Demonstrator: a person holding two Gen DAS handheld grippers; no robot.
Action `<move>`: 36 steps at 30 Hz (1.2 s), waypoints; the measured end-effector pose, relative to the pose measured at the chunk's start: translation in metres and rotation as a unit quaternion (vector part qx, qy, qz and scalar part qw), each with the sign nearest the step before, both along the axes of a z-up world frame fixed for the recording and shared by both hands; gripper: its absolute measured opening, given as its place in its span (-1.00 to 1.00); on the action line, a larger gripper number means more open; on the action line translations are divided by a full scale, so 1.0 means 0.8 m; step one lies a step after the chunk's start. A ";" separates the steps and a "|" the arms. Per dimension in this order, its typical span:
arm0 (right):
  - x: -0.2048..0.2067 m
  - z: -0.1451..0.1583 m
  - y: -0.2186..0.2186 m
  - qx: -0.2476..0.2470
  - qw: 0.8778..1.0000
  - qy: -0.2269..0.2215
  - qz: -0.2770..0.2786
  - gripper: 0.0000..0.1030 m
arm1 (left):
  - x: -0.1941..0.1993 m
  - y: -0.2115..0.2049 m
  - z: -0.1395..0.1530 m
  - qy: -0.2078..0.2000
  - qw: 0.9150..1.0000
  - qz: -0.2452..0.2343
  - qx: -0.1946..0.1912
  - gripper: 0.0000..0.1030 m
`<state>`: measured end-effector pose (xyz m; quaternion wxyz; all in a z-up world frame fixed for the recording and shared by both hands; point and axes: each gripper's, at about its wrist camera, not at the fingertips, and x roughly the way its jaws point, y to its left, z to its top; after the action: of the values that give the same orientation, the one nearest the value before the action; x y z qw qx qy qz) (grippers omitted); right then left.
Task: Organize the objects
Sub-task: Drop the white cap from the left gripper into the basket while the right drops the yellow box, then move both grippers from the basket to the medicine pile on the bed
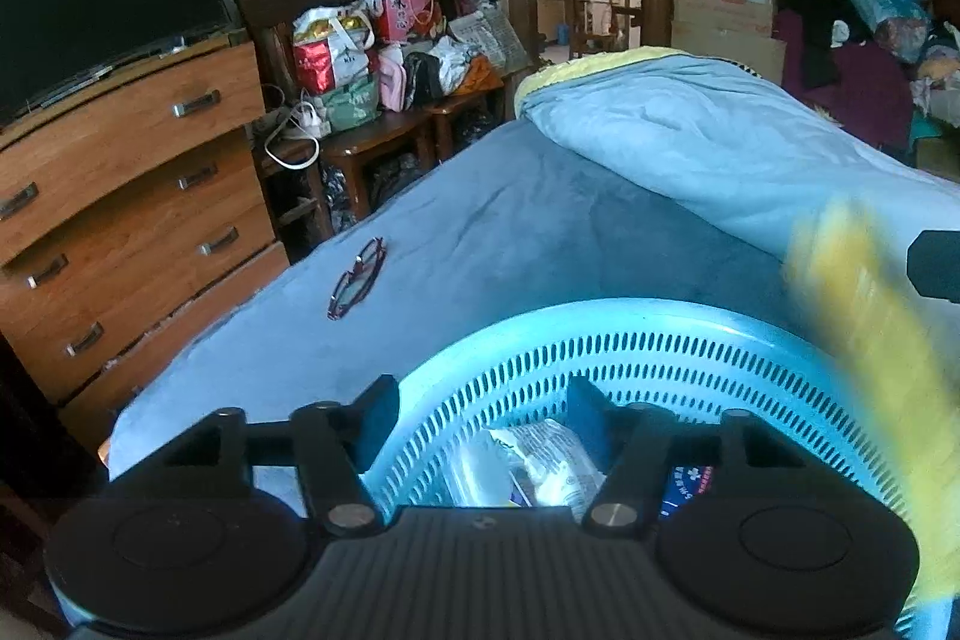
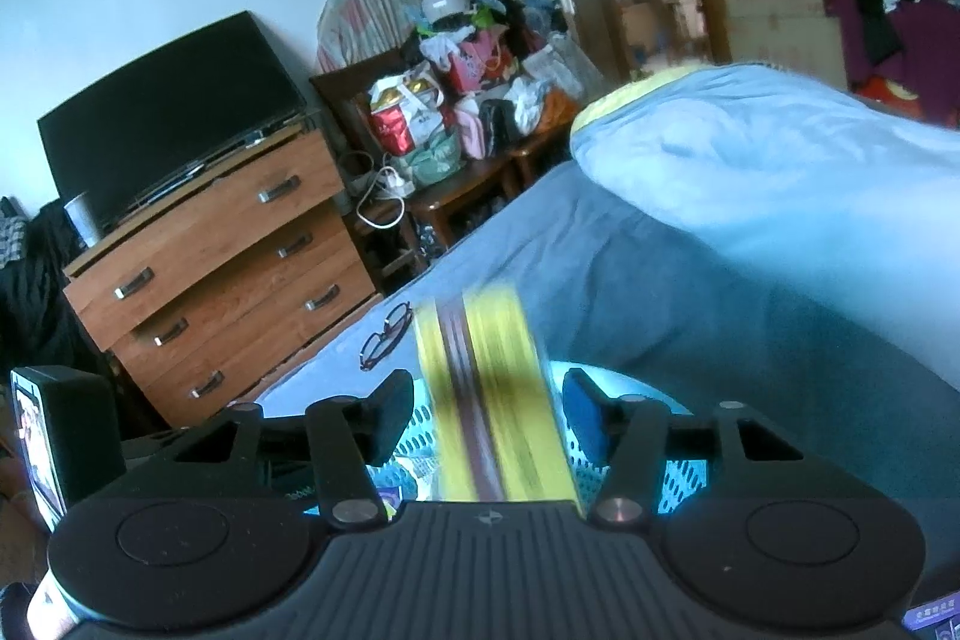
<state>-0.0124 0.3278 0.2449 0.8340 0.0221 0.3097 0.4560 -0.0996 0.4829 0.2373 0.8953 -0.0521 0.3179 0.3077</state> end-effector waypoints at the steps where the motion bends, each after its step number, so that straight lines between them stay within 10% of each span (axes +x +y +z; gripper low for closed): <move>1: 0.001 0.000 -0.002 0.001 1.000 0.000 0.001 0.08 | 0.000 -0.002 0.002 0.001 1.000 -0.001 0.001 0.27; 12: -0.029 -0.035 -0.110 0.036 0.999 -0.022 -0.033 0.37 | -0.011 -0.038 0.022 -0.048 0.999 -0.025 0.001 0.84; 20: -0.117 -0.162 -0.310 -0.039 0.976 -0.135 -0.165 1.00 | -0.085 -0.135 0.038 -0.175 0.971 -0.121 -0.109 1.00; 25: -0.117 -0.232 -0.395 -0.131 0.960 -0.118 -0.218 0.97 | -0.079 -0.228 -0.001 -0.125 0.963 -0.199 -0.128 1.00; 30: -0.075 -0.265 -0.477 -0.147 0.933 -0.064 -0.322 0.51 | -0.061 -0.276 -0.051 -0.052 0.963 -0.224 -0.143 1.00; 36: -0.010 -0.301 -0.512 -0.161 0.924 -0.028 -0.346 0.26 | -0.043 -0.301 -0.060 -0.030 0.967 -0.235 -0.093 1.00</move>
<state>-0.0208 -0.0820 0.0040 0.9406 -0.0195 0.3285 0.0833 -0.1338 0.2423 0.1891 0.9428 -0.0683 0.3214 0.0558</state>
